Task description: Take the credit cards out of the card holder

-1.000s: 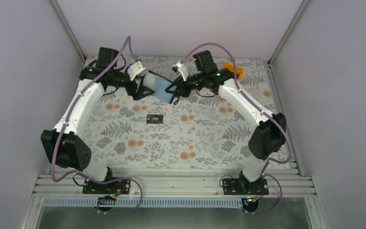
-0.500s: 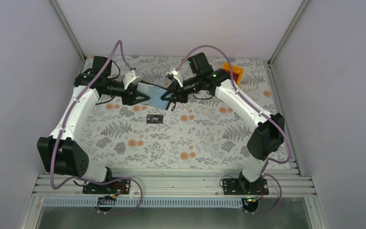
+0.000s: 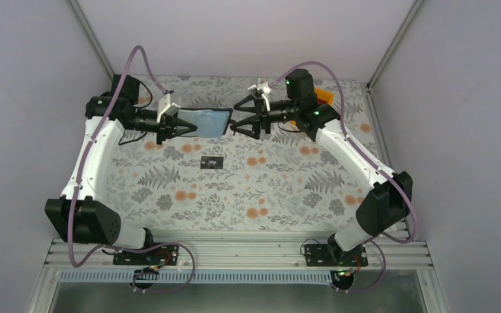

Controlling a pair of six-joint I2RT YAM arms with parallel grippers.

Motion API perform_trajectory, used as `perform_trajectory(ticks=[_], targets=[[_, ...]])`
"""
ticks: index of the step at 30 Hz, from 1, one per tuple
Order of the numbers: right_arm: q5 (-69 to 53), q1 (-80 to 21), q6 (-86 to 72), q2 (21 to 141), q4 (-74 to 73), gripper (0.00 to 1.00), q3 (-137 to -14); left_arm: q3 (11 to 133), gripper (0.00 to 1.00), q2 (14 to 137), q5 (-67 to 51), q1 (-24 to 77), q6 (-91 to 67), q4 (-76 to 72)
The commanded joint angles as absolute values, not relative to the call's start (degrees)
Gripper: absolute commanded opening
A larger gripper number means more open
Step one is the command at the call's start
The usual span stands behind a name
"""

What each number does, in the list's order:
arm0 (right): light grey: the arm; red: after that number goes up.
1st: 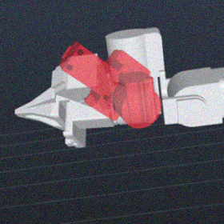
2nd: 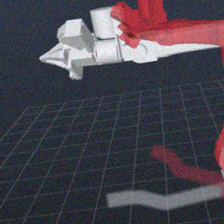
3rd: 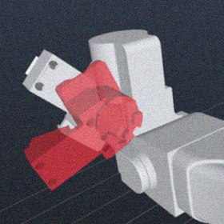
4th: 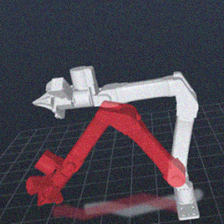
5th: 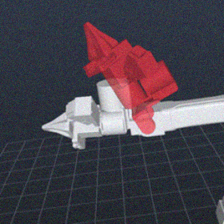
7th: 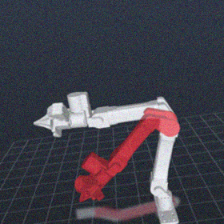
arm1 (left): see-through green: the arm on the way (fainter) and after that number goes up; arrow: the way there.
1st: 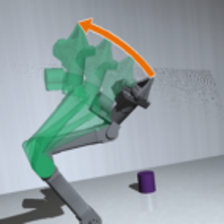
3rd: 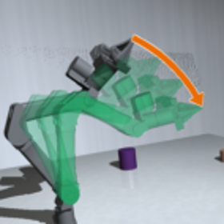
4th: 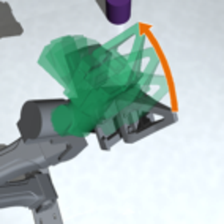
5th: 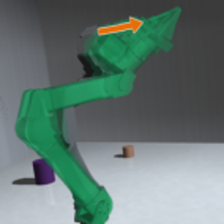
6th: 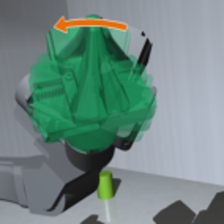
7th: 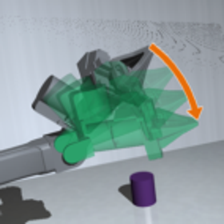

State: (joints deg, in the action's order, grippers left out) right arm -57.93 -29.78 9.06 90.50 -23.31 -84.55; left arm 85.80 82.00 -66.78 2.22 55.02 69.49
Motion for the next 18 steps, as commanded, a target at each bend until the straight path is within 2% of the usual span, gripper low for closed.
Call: perform_trajectory(ticks=[1, 5, 8, 10, 14, 18], targets=[[-59.73, -32.05, 0.55, 90.05, -8.28, 0.99, -84.06, 87.92, 0.02, 79.46, -74.08, 1.59, 62.18, 75.04], [-58.97, -34.0, -0.09, 92.7, -7.35, 0.99, -85.27, 89.11, 0.02, 79.72, -75.3, 1.45, 65.2, 77.63], [-59.66, -34.07, 0.17, 93.53, -8.3, 0.84, -86.31, 89.16, 0.02, 79.34, -75.82, 1.37, 65.59, 77.78], [-62.61, -34.12, 1.48, 93.44, -9.05, 0.79, -86.88, 88.83, 0.02, 79.07, -75.84, 1.08, 65.7, 77.74], [-63.1, -34.37, 7.59, 93.5, -17.09, 0.89, -89.17, 88.92, 0.02, 78.7, -76.0, 0.35, 65.84, 77.76], [-59.55, -34.1, 10.9, 91.17, -19.25, 0.9, -86.33, 88.84, 0.02, 78.49, -76.35, 0.01, 65.96, 77.78]])
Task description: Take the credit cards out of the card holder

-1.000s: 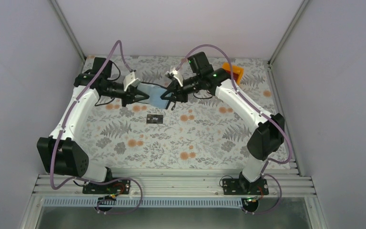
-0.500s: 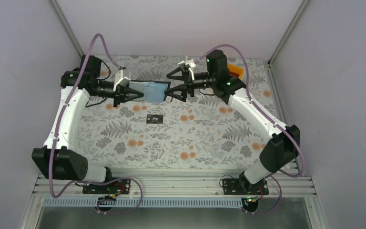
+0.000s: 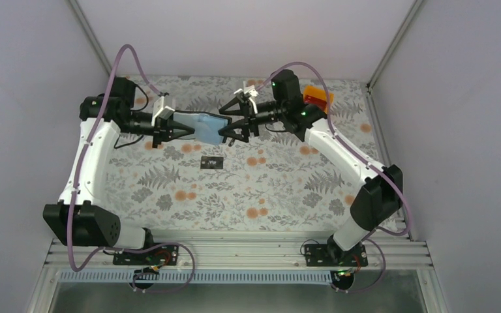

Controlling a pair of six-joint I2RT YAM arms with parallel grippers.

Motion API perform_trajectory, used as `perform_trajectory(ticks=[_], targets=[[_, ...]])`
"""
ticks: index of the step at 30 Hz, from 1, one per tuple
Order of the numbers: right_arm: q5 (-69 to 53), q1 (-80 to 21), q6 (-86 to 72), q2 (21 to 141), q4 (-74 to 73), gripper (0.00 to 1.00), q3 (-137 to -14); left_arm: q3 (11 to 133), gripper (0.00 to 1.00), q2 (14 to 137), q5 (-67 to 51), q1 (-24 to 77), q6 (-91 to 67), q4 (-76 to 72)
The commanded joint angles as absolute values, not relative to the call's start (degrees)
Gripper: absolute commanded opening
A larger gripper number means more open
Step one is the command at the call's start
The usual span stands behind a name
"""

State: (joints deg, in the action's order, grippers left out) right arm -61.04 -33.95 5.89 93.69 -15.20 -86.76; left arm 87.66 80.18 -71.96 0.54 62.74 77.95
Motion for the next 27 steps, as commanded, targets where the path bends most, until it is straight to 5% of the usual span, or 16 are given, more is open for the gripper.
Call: perform_trajectory(ticks=[1, 5, 12, 18, 27], targets=[[-59.29, -33.91, 11.05, 90.7, -19.24, 0.9, -85.8, 88.8, 0.02, 78.46, -76.44, -0.07, 65.97, 77.78], [-57.85, -33.84, 11.53, 90.18, -19.16, 0.85, -85.17, 88.9, 0.02, 78.13, -76.6, -0.39, 65.78, 77.78], [-57.61, -33.85, 9.71, 92.02, -17.9, 0.55, -86.4, 88.52, 0.02, 77.93, -76.86, -0.53, 66.2, 77.78], [-55.36, -36.94, 7.78, 93.64, -15.85, 0.5, -88.2, 87.95, 0.03, 78.13, -77.67, -0.53, 66.49, 77.78], [-54.58, -41.15, 7.99, 94.89, -14.46, 0.27, -91.81, 86.96, 0.02, 78.5, -78.49, -0.53, 67.04, 77.78]])
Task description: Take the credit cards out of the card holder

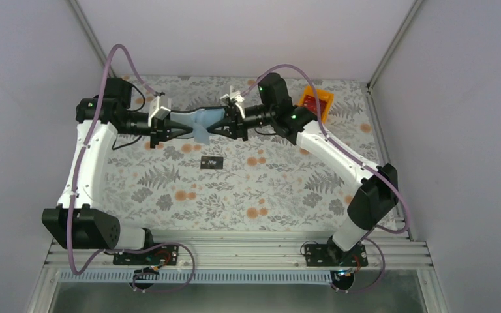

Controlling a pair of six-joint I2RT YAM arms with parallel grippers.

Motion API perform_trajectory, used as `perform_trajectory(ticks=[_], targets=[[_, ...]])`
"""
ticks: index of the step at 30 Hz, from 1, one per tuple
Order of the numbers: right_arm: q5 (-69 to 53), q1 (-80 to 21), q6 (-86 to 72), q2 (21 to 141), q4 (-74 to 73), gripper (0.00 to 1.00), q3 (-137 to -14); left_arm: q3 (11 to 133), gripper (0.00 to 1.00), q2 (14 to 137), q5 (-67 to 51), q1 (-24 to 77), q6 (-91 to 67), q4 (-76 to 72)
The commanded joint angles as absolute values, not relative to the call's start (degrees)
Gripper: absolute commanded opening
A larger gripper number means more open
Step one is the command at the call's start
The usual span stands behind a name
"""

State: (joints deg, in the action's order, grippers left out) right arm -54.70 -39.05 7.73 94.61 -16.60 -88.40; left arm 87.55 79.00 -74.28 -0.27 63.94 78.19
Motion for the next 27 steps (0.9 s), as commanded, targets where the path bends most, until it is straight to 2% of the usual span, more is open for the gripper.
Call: perform_trajectory(ticks=[1, 3, 5, 6, 8, 10, 14, 17, 21, 23, 27], targets=[[-54.84, -41.54, 8.38, 94.9, -14.88, 0.22, -92.36, 86.92, 0.02, 78.63, -78.49, -0.52, 67.1, 77.78], [-55.79, -42.15, 8.92, 96.72, -15.95, 0.08, -93.44, 86.75, 0.02, 78.9, -78.26, -0.53, 67.02, 77.59], [-56.62, -42.19, 8.84, 96.7, -16.36, 0.04, -93.97, 86.35, 0.07, 78.87, -77.48, -0.53, 63.59, 75.39], [-56.42, -42.19, 8.68, 96.54, -16.49, 0.04, -94.12, 86.03, 0.16, 78.85, -76.53, -0.53, 60.87, 73.32], [-54.23, -42.19, 7.95, 96.41, -17.17, 0.04, -94.55, 85.53, 0.45, 78.91, -74.34, -0.52, 56.56, 69.34], [-50.53, -42.1, 7.11, 96.71, -18.49, 0.04, -95.53, 85.3, 0.69, 78.88, -72.34, -0.53, 54.04, 67.24], [-40.86, -42.38, 3.74, 98.93, -22.37, 0.04, -99.2, 84.22, 0.87, 78.95, -71.7, -0.48, 50.87, 64.52], [-39.31, -43.57, 3.78, 100.4, -24.4, 0.04, -101.6, 83.36, 0.9, 79.48, -71.72, -0.43, 48.74, 62.42], [-37.75, -44.37, 3.38, 100.26, -23.9, 0.04, -102.47, 82.9, 0.89, 79.88, -71.62, -0.44, 47.38, 61.32], [-37.82, -44.38, 3.41, 99.77, -23.61, 0.04, -102.43, 82.75, 0.82, 79.79, -71.23, -0.43, 47.31, 61.21], [-38.98, -44.39, 3.95, 99.55, -24.62, 0.04, -103.29, 82.46, 0.6, 79.87, -70.89, -0.43, 47.34, 61.1]])
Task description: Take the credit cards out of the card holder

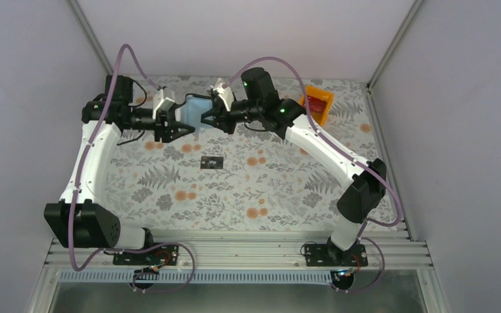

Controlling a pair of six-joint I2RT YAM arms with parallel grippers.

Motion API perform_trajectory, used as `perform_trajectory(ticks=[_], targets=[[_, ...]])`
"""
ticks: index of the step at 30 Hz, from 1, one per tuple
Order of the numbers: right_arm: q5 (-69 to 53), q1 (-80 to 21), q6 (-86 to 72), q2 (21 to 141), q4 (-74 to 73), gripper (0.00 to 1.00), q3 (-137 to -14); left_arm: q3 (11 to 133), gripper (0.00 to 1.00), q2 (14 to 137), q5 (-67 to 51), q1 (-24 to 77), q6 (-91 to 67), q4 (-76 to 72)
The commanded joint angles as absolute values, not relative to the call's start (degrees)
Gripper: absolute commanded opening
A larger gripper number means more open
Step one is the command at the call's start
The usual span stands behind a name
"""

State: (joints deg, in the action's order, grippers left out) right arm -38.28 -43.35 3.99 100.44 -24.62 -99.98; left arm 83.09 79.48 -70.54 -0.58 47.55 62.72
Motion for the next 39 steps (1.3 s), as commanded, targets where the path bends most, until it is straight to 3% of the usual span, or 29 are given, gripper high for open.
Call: perform_trajectory(ticks=[1, 4, 8, 11, 15, 18, 26, 32, 39], targets=[[-39.47, -44.39, 4.08, 99.57, -25.09, 0.04, -103.74, 82.44, 0.53, 79.96, -70.85, -0.44, 47.17, 61.04], [-41.19, -44.34, 4.66, 99.0, -25.48, 0.04, -104.28, 82.68, 0.28, 80.15, -70.42, -0.43, 46.62, 60.71], [-40.58, -44.09, 6.04, 97.72, -26.02, 0.04, -103.53, 83.11, 0.03, 80.16, -69.91, -0.41, 46.08, 60.6], [-39.54, -42.97, 7.46, 96.58, -27.1, 0.09, -102.45, 83.69, 0.02, 80.04, -70.1, -0.53, 46.08, 61.0], [-40.77, -39.79, 9.56, 92.73, -26.43, 0.41, -97.8, 84.75, 0.02, 80.15, -72.72, -0.7, 50.92, 64.77], [-42.82, -37.52, 12.33, 91.42, -27.93, 0.51, -95.88, 85.17, 0.02, 80.15, -74.51, -0.79, 54.71, 67.85], [-46.48, -34.96, 13.82, 91.58, -28.36, 0.57, -93.27, 86.0, 0.03, 80.31, -76.64, -0.83, 59.43, 71.85], [-51.16, -35.62, 15.27, 93.35, -29.33, 0.8, -94.41, 85.86, 0.02, 80.49, -76.3, -0.88, 58.22, 70.84], [-52.72, -35.94, 18.3, 91.59, -28.84, 0.81, -93.09, 85.84, 0.02, 80.64, -76.34, -0.88, 58.74, 71.19]])
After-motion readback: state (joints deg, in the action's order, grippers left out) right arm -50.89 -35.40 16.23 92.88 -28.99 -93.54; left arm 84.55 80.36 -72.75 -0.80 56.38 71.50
